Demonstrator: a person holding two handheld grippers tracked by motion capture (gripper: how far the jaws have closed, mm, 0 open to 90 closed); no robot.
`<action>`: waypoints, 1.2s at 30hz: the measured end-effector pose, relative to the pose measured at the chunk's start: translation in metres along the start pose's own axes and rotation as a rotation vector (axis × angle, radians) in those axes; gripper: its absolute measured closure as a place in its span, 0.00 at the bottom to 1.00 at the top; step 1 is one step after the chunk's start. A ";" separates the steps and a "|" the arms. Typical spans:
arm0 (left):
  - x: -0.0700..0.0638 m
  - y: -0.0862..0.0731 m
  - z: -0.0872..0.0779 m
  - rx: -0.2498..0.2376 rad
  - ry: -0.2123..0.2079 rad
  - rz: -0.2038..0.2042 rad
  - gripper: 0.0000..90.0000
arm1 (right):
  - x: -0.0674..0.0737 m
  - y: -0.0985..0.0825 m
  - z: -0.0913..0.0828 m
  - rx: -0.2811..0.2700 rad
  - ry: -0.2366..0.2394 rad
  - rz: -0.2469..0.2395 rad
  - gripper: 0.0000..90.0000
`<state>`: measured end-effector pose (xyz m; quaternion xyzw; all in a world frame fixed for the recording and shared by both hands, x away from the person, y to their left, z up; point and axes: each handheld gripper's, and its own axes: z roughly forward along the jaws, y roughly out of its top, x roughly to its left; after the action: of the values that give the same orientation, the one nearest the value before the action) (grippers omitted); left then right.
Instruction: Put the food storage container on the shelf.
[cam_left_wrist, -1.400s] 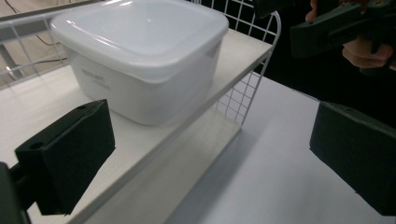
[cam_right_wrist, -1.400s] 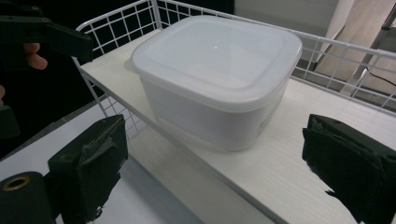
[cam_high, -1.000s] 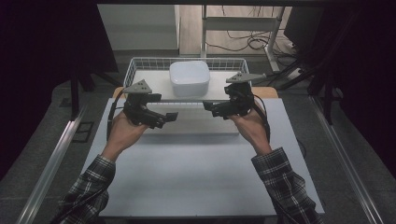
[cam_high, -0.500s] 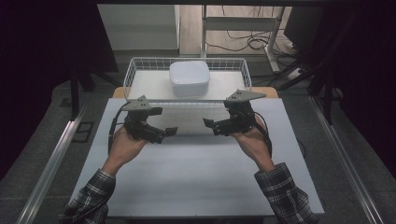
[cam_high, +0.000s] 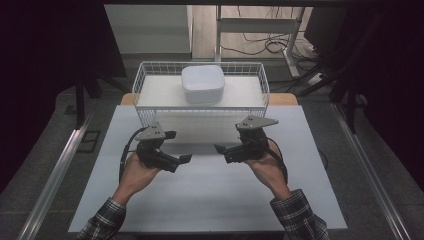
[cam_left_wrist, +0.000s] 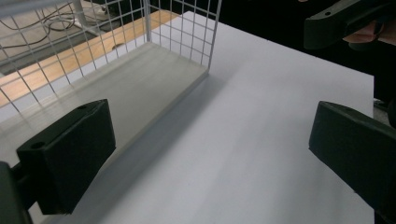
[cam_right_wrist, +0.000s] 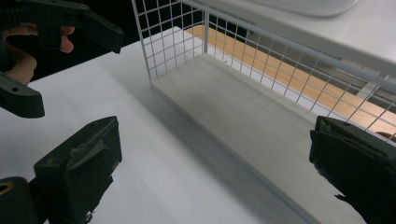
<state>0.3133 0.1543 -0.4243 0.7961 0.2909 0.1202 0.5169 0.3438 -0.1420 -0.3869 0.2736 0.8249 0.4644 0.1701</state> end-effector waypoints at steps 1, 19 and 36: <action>-0.001 -0.003 0.000 0.002 -0.006 -0.006 0.00 | 0.001 -0.003 0.001 0.000 0.001 -0.001 0.02; -0.016 -0.050 0.008 0.002 -0.025 -0.059 0.00 | 0.011 -0.050 0.011 0.027 0.029 -0.013 0.00; -0.021 -0.076 -0.005 0.035 0.012 -0.079 0.00 | 0.015 -0.084 -0.006 0.024 0.023 0.012 0.00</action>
<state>0.2682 0.1688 -0.4878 0.7922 0.3274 0.0994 0.5054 0.3045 -0.1719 -0.4561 0.2754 0.8307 0.4585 0.1545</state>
